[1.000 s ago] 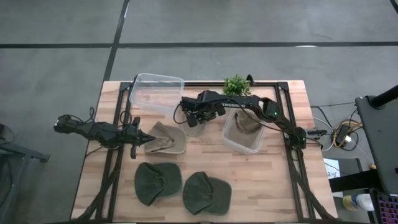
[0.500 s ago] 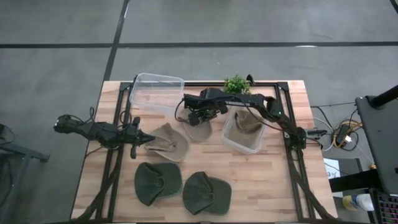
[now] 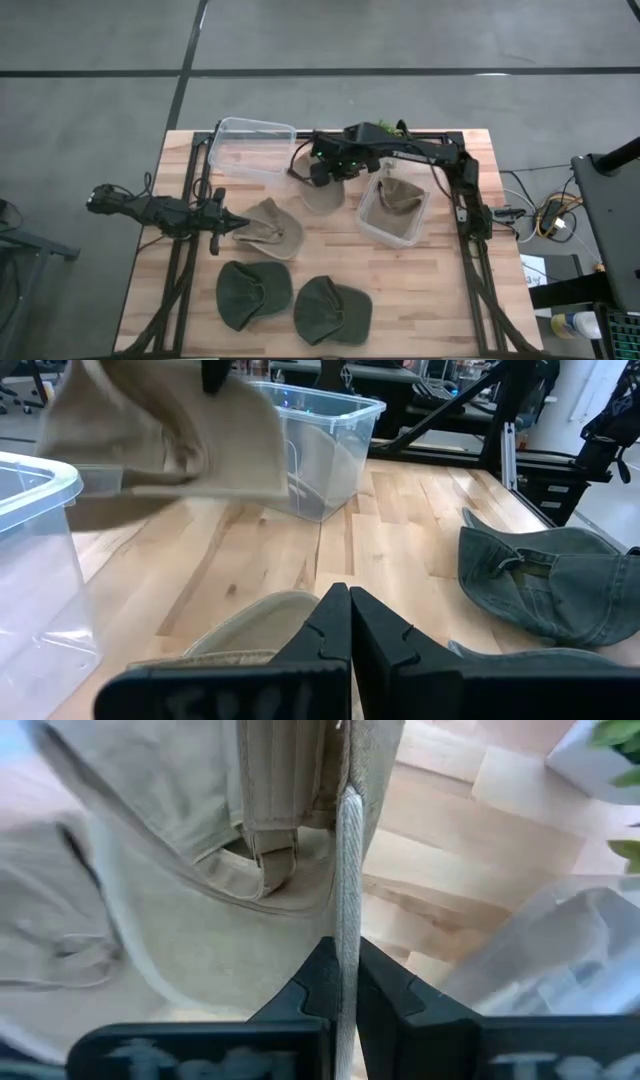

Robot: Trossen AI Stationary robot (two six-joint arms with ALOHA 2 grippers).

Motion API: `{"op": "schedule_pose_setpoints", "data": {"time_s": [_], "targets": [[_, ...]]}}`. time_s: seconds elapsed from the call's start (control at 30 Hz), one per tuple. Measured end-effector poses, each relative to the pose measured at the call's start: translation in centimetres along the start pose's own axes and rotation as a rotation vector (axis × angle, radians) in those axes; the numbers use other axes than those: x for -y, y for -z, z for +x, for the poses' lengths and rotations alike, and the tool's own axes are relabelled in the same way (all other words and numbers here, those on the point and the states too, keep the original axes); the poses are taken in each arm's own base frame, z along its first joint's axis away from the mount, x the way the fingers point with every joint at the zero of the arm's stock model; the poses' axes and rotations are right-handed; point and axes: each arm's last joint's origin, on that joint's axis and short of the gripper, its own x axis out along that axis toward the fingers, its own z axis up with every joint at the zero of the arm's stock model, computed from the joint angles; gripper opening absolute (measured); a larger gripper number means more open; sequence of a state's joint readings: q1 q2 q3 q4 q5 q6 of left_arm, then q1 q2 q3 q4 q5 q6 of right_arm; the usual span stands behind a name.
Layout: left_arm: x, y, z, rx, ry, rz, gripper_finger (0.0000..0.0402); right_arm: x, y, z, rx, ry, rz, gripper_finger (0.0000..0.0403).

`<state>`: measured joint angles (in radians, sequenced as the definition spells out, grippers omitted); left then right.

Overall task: Pick & Place hat
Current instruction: Put the top brown cap into the right transparent bin

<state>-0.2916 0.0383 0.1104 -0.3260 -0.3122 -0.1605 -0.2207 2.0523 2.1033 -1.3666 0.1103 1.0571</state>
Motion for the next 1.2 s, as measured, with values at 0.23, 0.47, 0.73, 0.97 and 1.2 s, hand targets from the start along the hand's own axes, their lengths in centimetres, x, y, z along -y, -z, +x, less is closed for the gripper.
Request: {"op": "schedule_pose_setpoints", "data": {"time_s": [0.23, 0.47, 0.73, 0.97, 1.2], "targets": [[0.0, 0.0, 0.0, 0.0, 0.0, 0.0, 0.0, 3.0, 0.9, -6.4, 0.054, -0.051, 0.121, 0.0013], [0.0, 0.0, 0.0, 0.0, 0.0, 0.0, 0.0, 6.2, 3.6, -11.7, 0.128, -0.046, 0.244, 0.0013], [0.0, 0.0, 0.0, 0.0, 0.0, 0.0, 0.0, 7.8, 7.1, -14.1, 0.174, -0.102, 0.313, 0.0013], [0.0, 0.0, 0.0, 0.0, 0.0, 0.0, 0.0, 9.0, 10.0, -12.8, 0.148, -0.046, 0.349, 0.0013], [0.0, 0.0, 0.0, 0.0, 0.0, 0.0, 0.0, 11.8, 12.4, -11.9, 0.128, -0.005, 0.412, 0.0013]]}}
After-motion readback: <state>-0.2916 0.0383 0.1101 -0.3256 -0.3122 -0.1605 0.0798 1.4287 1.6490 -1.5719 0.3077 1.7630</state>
